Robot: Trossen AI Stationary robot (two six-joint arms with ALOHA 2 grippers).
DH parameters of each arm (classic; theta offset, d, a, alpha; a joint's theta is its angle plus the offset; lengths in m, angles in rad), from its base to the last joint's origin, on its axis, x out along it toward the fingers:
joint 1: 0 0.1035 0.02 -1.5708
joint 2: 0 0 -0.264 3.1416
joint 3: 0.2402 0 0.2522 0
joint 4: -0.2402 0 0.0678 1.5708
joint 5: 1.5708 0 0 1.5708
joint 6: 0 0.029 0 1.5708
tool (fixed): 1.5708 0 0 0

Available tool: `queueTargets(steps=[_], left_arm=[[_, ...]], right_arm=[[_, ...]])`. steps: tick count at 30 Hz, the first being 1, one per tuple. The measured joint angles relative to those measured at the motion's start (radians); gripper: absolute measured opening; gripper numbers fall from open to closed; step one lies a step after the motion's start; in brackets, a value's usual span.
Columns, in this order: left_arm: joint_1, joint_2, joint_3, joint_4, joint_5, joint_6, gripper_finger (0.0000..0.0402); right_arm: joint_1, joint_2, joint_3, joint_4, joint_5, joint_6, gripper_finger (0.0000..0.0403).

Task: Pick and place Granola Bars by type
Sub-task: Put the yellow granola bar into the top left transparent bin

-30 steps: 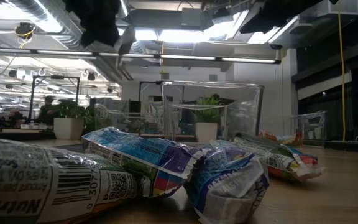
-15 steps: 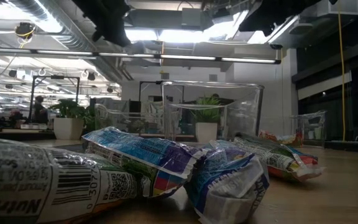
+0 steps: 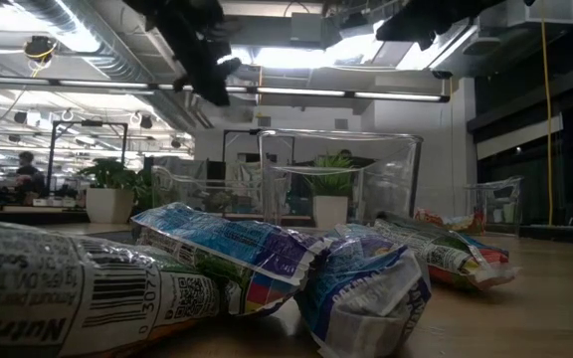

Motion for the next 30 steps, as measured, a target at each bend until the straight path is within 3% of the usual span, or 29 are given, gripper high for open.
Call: queueTargets(steps=[9, 15, 22, 30], left_arm=[[-0.003, 0.089, -0.004, -0.024, -0.218, 0.0, 0.0004], [-0.005, 0.105, -0.134, 0.05, -0.239, -0.069, 0.0003], [-0.05, 0.103, -0.282, 0.26, -0.24, -0.133, 0.0004], [-0.111, 0.101, -0.382, 0.467, -0.37, -0.158, 0.0004]], right_arm=[[0.0, 0.0, 0.0, 0.0, 0.007, -0.046, 0.0068], [0.0, 0.0, 0.0, -0.001, 0.007, -0.044, 0.0068], [0.0, 0.0, 0.0, -0.002, 0.007, -0.043, 0.0068], [0.0, 0.0, 0.0, -0.002, 0.007, -0.044, 0.0068]])
